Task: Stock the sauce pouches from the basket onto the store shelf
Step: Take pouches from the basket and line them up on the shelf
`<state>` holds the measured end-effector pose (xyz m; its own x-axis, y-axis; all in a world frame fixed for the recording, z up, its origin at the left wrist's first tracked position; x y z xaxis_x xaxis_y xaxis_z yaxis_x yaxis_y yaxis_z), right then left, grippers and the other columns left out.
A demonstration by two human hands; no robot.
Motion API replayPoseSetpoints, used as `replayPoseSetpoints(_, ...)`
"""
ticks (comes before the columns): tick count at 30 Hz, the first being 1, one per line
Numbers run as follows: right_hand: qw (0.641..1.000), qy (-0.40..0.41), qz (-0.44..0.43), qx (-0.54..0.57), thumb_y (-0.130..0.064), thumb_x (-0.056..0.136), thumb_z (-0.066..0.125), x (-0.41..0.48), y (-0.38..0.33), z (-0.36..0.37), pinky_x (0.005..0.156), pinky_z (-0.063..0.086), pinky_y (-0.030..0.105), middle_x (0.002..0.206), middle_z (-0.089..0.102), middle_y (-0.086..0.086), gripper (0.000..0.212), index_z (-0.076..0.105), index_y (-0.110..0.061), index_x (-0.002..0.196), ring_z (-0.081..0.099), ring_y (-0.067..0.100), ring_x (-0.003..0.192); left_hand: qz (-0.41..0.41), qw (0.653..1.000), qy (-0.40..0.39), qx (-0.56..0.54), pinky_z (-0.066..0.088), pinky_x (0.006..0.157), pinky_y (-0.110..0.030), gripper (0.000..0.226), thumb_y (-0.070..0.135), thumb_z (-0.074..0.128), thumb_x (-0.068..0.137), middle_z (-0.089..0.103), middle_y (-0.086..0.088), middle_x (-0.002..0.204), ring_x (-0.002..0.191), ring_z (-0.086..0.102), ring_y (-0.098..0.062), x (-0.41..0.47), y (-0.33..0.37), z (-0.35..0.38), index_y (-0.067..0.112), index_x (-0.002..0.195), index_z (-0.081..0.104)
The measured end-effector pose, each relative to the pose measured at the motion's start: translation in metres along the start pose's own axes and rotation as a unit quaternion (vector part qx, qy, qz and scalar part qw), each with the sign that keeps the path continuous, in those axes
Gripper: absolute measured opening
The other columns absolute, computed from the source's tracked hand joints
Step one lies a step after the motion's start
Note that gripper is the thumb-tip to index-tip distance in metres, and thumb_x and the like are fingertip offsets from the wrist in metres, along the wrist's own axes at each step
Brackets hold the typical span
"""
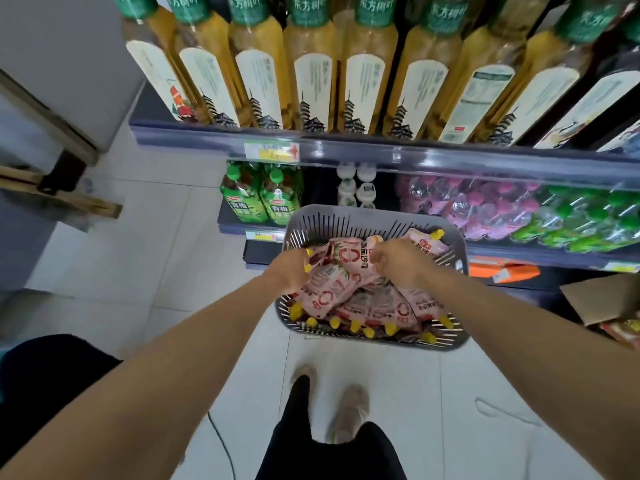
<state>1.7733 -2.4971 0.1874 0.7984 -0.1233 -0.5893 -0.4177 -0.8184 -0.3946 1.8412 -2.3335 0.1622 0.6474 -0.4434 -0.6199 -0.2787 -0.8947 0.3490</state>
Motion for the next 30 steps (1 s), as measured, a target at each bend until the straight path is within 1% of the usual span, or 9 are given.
replayPoseSetpoints(5, 1.0, -0.005, 0.004, 0.017, -0.004, 0.094, 0.049, 0.046, 0.004, 0.026, 0.087, 0.042, 0.027, 0.123, 0.059, 0.016, 0.025, 0.063, -0.001, 0.114, 0.056, 0.031, 0.112, -0.016, 1.0, 0.026, -0.003, 0.049, 0.09, -0.04, 0.036, 0.0, 0.046, 0.09, 0.06, -0.021, 0.122, 0.111, 0.058, -0.035, 0.032, -0.012, 0.024, 0.001, 0.126, 0.049)
replayPoseSetpoints(7, 1.0, -0.002, 0.007, 0.02, -0.001, 0.093, 0.048, 0.064, 0.006, 0.035, 0.093, 0.044, 0.029, 0.125, 0.059, 0.016, 0.026, 0.063, -0.002, 0.113, 0.055, 0.03, 0.113, -0.023, 0.999, 0.032, 0.006, 0.051, 0.086, -0.041, 0.037, -0.003, 0.044, 0.089, 0.062, -0.022, 0.116, 0.107, 0.061, -0.037, 0.041, -0.014, 0.033, 0.0, 0.126, 0.047)
replayPoseSetpoints(9, 1.0, 0.003, 0.005, 0.026, 0.001, 0.092, 0.048, 0.081, 0.006, 0.043, 0.098, 0.044, 0.033, 0.126, 0.059, 0.017, 0.03, 0.061, -0.003, 0.118, 0.055, 0.029, 0.116, -0.03, 0.999, 0.043, 0.005, 0.051, 0.081, -0.038, 0.031, 0.001, 0.044, 0.092, 0.064, -0.021, 0.111, 0.103, 0.063, -0.036, 0.05, -0.016, 0.039, 0.001, 0.123, 0.047)
replayPoseSetpoints(12, 0.999, 0.016, -0.011, 0.026, -0.006, 0.093, 0.048, 0.104, 0.002, 0.052, 0.098, 0.042, 0.03, 0.132, 0.057, 0.014, 0.038, 0.053, -0.009, 0.131, 0.053, 0.028, 0.12, -0.035, 0.998, 0.057, 0.001, 0.048, 0.073, -0.032, 0.022, 0.012, 0.047, 0.096, 0.066, -0.017, 0.107, 0.097, 0.064, -0.032, 0.061, -0.022, 0.048, 0.003, 0.115, 0.053)
replayPoseSetpoints(14, 0.999, 0.023, -0.019, 0.014, -0.008, 0.093, 0.048, 0.12, -0.001, 0.057, 0.098, 0.041, 0.03, 0.135, 0.055, 0.014, 0.043, 0.049, -0.015, 0.136, 0.051, 0.028, 0.123, -0.038, 0.997, 0.065, 0.003, 0.048, 0.075, -0.031, 0.022, 0.012, 0.045, 0.097, 0.066, -0.017, 0.108, 0.098, 0.064, -0.032, 0.066, -0.025, 0.05, 0.003, 0.113, 0.055)
replayPoseSetpoints(17, 0.999, 0.019, -0.027, 0.003, -0.006, 0.094, 0.047, 0.14, -0.008, 0.066, 0.105, 0.039, 0.033, 0.143, 0.047, 0.012, 0.049, 0.044, -0.021, 0.139, 0.046, 0.028, 0.129, -0.04, 0.996, 0.079, 0.013, 0.05, 0.083, -0.032, 0.03, -0.003, 0.037, 0.093, 0.064, -0.018, 0.112, 0.103, 0.063, -0.032, 0.068, -0.026, 0.049, 0.0, 0.118, 0.054)
replayPoseSetpoints(20, 0.999, 0.009, -0.049, -0.009, -0.005, 0.093, 0.048, 0.155, -0.02, 0.074, 0.103, 0.043, 0.036, 0.136, 0.054, 0.012, 0.044, 0.052, -0.021, 0.134, 0.052, 0.029, 0.122, -0.034, 0.995, 0.093, 0.025, 0.051, 0.084, -0.032, 0.032, -0.007, 0.037, 0.091, 0.065, -0.017, 0.111, 0.102, 0.064, -0.031, 0.074, -0.027, 0.048, 0.0, 0.114, 0.057)
replayPoseSetpoints(25, 0.998, 0.037, -0.055, -0.007, -0.003, 0.091, 0.051, 0.161, -0.029, 0.072, 0.089, 0.049, 0.033, 0.115, 0.068, 0.013, 0.03, 0.069, -0.012, 0.113, 0.062, 0.028, 0.102, -0.036, 0.995, 0.092, 0.009, 0.052, 0.083, -0.03, 0.031, -0.005, 0.042, 0.09, 0.065, -0.015, 0.109, 0.1, 0.064, -0.028, 0.079, -0.029, 0.048, 0.002, 0.113, 0.061)
replayPoseSetpoints(30, 0.993, 0.087, -0.079, -0.021, 0.004, 0.087, 0.048, 0.147, -0.033, 0.06, 0.07, 0.045, 0.032, 0.097, 0.068, 0.015, 0.023, 0.068, -0.005, 0.094, 0.063, 0.032, 0.092, -0.023, 0.995, 0.092, 0.006, 0.055, 0.087, -0.036, 0.029, -0.002, 0.046, 0.09, 0.067, -0.015, 0.108, 0.098, 0.065, -0.029, 0.073, -0.023, 0.043, 0.003, 0.112, 0.063)
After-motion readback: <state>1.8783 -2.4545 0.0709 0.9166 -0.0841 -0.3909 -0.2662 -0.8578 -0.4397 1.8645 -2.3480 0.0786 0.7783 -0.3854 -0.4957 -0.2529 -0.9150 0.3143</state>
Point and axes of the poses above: each hand's wrist, its own x-axis towards the middle knuckle, its own z-axis out of the palm, y = z × x, the point moved 8 cm from there along x, towards the middle knuckle
